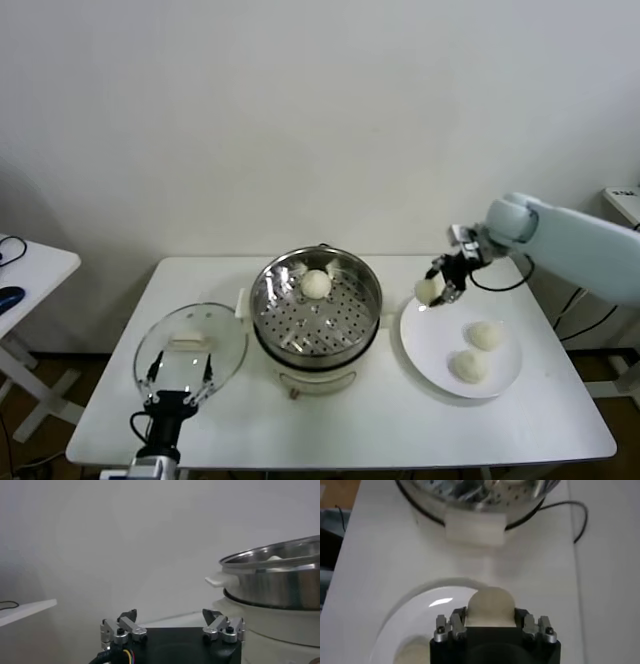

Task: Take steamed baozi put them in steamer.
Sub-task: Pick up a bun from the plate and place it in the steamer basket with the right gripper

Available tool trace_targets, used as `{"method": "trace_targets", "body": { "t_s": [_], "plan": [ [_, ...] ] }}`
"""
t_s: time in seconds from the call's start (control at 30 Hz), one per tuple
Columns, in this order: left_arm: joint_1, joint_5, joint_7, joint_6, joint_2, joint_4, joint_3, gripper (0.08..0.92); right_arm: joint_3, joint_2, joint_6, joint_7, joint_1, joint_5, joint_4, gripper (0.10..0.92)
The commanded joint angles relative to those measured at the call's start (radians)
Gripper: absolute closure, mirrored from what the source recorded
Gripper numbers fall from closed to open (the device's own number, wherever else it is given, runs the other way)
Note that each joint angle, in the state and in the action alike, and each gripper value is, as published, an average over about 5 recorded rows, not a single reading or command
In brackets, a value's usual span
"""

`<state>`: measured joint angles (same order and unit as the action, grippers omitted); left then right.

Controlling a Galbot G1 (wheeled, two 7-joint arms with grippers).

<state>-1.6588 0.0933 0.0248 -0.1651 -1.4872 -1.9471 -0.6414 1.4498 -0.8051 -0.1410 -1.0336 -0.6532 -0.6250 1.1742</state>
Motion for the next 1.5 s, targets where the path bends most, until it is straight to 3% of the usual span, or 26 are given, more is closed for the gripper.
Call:
{"method": "trace_targets", "body": {
  "t_s": [0.03,0.7,1.5],
  "plan": [
    [0.001,0.008,-0.002,0.002,0.000,-0.005,0.007,0.177,0.199,-0.057,-0.003,-0.002,-0.301,-0.252,0.043,0.397],
    [-0.018,0.012,-0.019,0.014,0.012,-0.054,0.001,0.177,0.033,-0.483,-0.070,0.101,-0.025,-0.307,-0.057,0.397],
    [-0.036,-0.001,-0.015,0.006,0.011,-0.046,-0.015,0.177,0.061,-0.558,-0.075,0.124,0.110,-0.260,-0.077,0.402]
  ]
}}
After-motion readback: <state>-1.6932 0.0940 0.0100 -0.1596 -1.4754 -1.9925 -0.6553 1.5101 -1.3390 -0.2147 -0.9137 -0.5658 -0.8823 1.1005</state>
